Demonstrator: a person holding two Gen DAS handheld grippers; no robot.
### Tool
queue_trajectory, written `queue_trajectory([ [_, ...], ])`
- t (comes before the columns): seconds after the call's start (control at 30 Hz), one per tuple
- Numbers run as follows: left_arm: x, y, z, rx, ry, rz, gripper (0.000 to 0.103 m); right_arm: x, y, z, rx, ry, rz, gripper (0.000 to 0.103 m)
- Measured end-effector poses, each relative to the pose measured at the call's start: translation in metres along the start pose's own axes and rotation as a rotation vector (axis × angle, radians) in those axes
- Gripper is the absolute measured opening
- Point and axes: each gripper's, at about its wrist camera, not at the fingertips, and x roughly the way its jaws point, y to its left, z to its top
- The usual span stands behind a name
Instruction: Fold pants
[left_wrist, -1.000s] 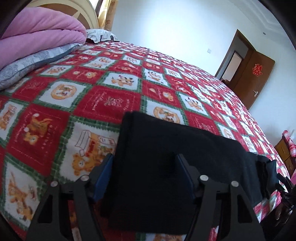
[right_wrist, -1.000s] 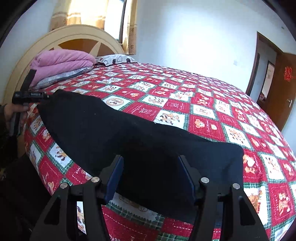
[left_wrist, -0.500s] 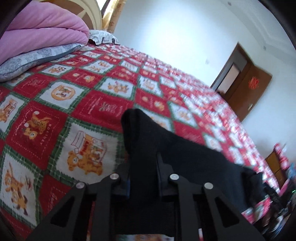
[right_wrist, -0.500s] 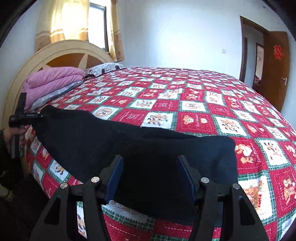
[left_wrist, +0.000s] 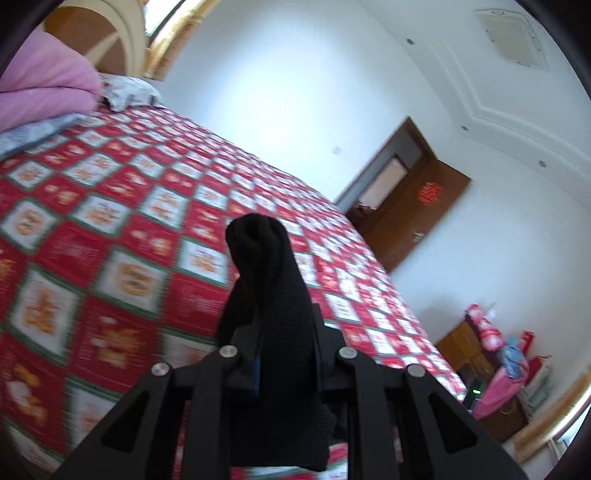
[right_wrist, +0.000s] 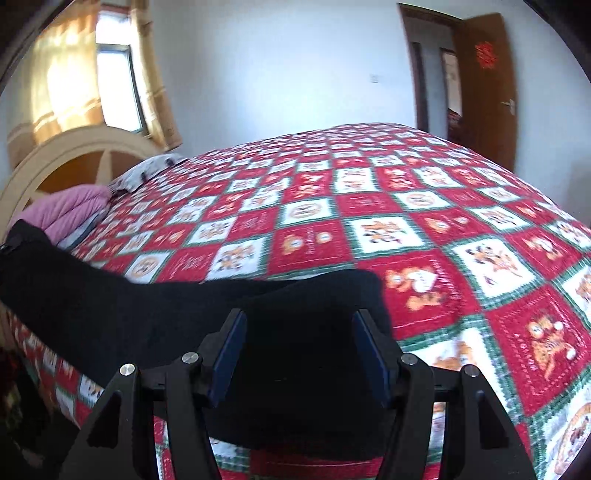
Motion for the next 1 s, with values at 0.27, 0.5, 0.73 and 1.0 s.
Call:
queue_trajectory([
  [0.27, 0.050, -0.057, -0.015, 0.078, 0.100, -0.076, 0.020, -0.012, -0.030, 0.014, 0.090, -0.029, -0.051, 0.061],
  [0.5, 0.072, -0.088, -0.030, 0.115, 0.162, -0.101, 0.020, -0.013, -0.048, 0.018, 0.153, -0.033, -0.060, 0.061],
  [0.73, 0.092, -0.117, -0.043, 0.142, 0.214, -0.116, 0.020, -0.014, -0.057, 0.019, 0.183, -0.035, -0.090, 0.061],
  [1.0, 0.118, -0.147, -0.058, 0.170, 0.279, -0.129, 0.020, -0.014, -0.078, 0.020, 0.247, -0.036, -0.122, 0.061],
])
